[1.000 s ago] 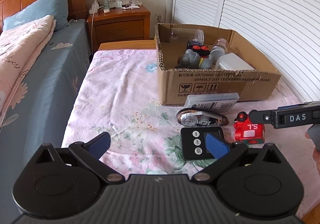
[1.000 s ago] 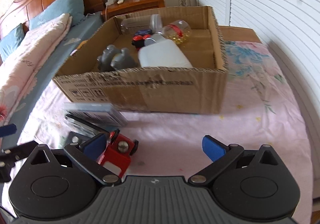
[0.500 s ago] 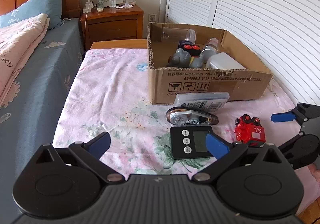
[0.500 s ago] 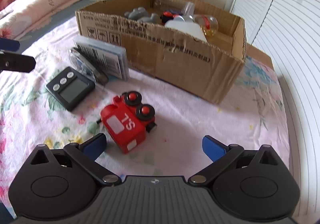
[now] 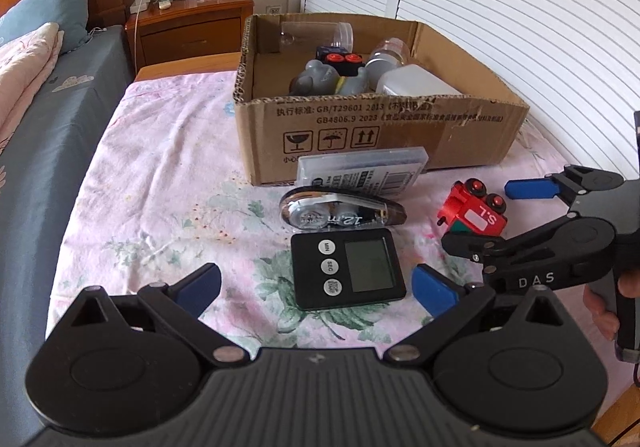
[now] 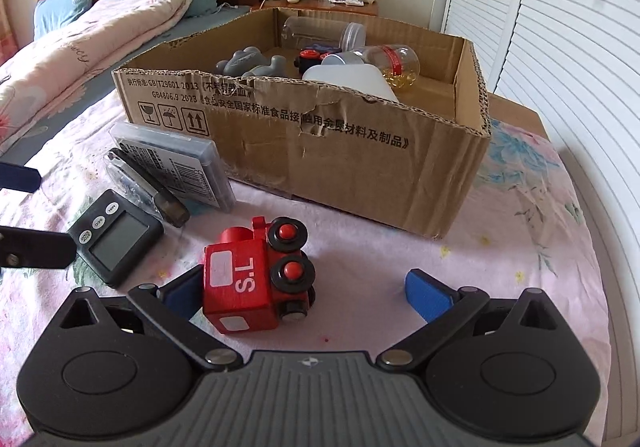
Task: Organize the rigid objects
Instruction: 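Move left gripper to the black digital timer while right gripper approaches the red S.L train, then close left gripper on the black timer while right gripper grasps the red train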
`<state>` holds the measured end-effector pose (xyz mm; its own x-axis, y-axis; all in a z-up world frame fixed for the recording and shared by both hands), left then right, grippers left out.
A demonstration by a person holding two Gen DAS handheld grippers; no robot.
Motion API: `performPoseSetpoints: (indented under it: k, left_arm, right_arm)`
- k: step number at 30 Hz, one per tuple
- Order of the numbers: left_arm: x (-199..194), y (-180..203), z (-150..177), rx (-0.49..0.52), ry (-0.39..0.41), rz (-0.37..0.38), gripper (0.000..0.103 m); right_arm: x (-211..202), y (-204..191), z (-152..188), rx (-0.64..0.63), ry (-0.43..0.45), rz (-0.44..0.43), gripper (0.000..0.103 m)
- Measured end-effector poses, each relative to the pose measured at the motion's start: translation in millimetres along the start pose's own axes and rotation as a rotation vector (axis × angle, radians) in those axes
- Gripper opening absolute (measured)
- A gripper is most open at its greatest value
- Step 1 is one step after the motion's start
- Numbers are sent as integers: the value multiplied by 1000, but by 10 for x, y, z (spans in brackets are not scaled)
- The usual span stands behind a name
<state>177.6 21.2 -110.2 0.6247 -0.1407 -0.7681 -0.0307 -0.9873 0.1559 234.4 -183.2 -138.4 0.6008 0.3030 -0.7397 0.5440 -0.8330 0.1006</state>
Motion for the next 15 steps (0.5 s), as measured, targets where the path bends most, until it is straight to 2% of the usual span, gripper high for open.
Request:
performPoseSetpoints:
  k: [5, 11, 15]
  left_arm:
    - [177, 77, 29, 4, -21, 19, 101]
    - [319, 86, 68, 47, -21, -41, 101]
    - [291, -1, 78, 54, -10, -44, 102]
  right_arm:
    - [-14, 5, 22, -2, 22, 0, 103]
    - [-23, 14, 41, -18, 31, -13, 103]
    - [-26, 11, 53, -25, 38, -19, 103]
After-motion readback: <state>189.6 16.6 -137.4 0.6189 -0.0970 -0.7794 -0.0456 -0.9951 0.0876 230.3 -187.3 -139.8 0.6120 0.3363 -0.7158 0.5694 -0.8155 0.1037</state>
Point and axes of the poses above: each gripper's, at about its wrist camera, not at the fingertips, and x roughly the way its jaws point, y to its right, z to its underside, the point moved 8 cm from there along x, roughly the way its jaws point, and after that the axes turned 7 degrees about -x, right-handed, at the moved point
